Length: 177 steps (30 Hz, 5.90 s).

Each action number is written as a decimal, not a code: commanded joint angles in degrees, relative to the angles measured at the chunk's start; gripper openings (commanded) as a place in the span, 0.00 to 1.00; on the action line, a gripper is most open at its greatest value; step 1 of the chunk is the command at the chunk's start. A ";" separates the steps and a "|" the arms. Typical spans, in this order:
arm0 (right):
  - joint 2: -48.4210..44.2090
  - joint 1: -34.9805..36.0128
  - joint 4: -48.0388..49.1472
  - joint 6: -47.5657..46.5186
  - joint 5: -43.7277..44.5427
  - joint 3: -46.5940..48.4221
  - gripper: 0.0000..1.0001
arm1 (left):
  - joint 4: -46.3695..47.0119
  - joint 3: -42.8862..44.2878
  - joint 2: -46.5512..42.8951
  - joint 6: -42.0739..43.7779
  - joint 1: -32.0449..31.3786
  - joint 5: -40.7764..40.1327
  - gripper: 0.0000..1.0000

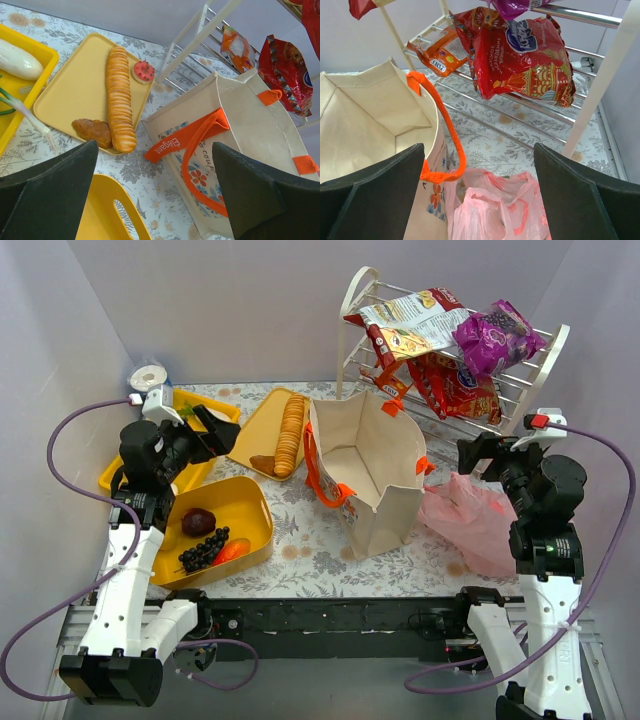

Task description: Place the mixed food into the grocery bags and tie them

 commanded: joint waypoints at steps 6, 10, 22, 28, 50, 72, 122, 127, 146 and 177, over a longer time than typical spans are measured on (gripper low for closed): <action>1.83 -0.13 2.39 0.91 -4.18 1.71 0.96 | -1.76 2.87 -1.25 -0.33 0.24 -0.40 0.98; 1.31 -0.22 1.43 0.64 -3.39 1.71 0.96 | -0.36 2.43 -1.25 -1.03 0.24 1.70 0.98; 4.11 -0.22 2.30 1.87 -9.53 1.10 0.91 | 2.28 3.49 1.03 -6.30 -16.06 -5.96 0.98; 6.93 -0.13 0.46 1.61 -11.82 -0.40 0.90 | -0.09 6.73 10.51 -10.17 -36.66 -20.34 0.98; 12.11 14.41 0.37 0.29 -10.27 4.17 0.80 | 7.73 4.72 25.20 -10.63 -38.00 -17.37 0.72; 55.34 22.39 -22.74 -16.85 21.67 77.72 0.99 | 5.09 4.72 21.87 11.01 -29.56 -9.64 0.04; 44.21 11.03 -0.44 -22.57 18.43 56.56 0.01 | 10.19 -2.40 15.98 10.31 -28.85 -5.59 0.00; 35.25 11.03 9.48 -16.94 1.50 48.30 0.01 | 10.19 -2.40 15.71 10.22 -28.85 -5.68 0.00; 24.96 31.94 21.11 -7.09 -20.54 21.59 0.01 | 10.89 -3.37 14.31 11.45 -28.85 -7.52 0.00; 24.52 43.46 9.24 -6.03 5.93 15.15 0.98 | 12.39 -4.60 16.59 11.45 -28.85 -5.85 0.00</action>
